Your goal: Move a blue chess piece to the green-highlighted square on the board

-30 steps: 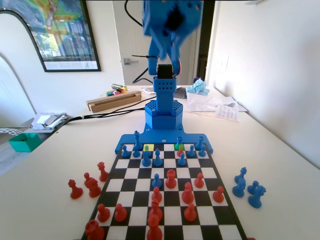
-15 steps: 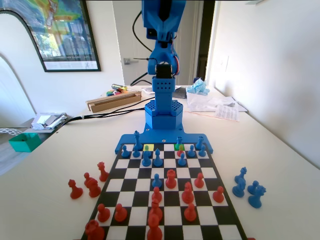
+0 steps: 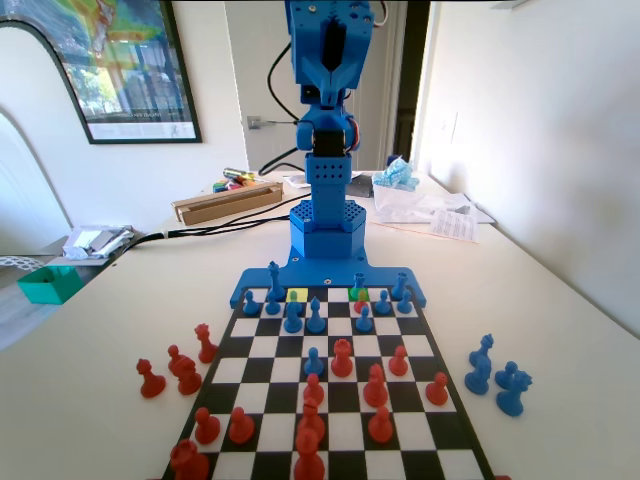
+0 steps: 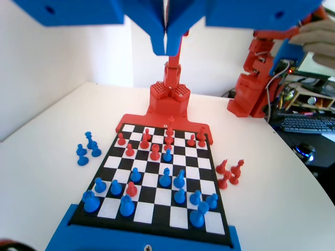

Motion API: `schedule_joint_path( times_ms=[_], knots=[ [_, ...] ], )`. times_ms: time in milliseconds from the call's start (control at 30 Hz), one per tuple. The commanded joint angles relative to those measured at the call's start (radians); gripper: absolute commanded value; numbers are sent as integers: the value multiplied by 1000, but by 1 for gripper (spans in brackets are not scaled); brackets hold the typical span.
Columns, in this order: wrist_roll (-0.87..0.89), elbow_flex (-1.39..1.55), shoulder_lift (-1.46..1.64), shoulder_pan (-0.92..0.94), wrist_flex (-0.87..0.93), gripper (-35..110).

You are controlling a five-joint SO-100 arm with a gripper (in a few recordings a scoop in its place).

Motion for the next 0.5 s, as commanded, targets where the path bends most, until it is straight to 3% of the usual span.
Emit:
schedule_joint_path(
  times_ms=[0,467],
  knots=[
    [3,18,49,-6,-12,1],
    [-3,21,83,8,-18,3]
  ],
)
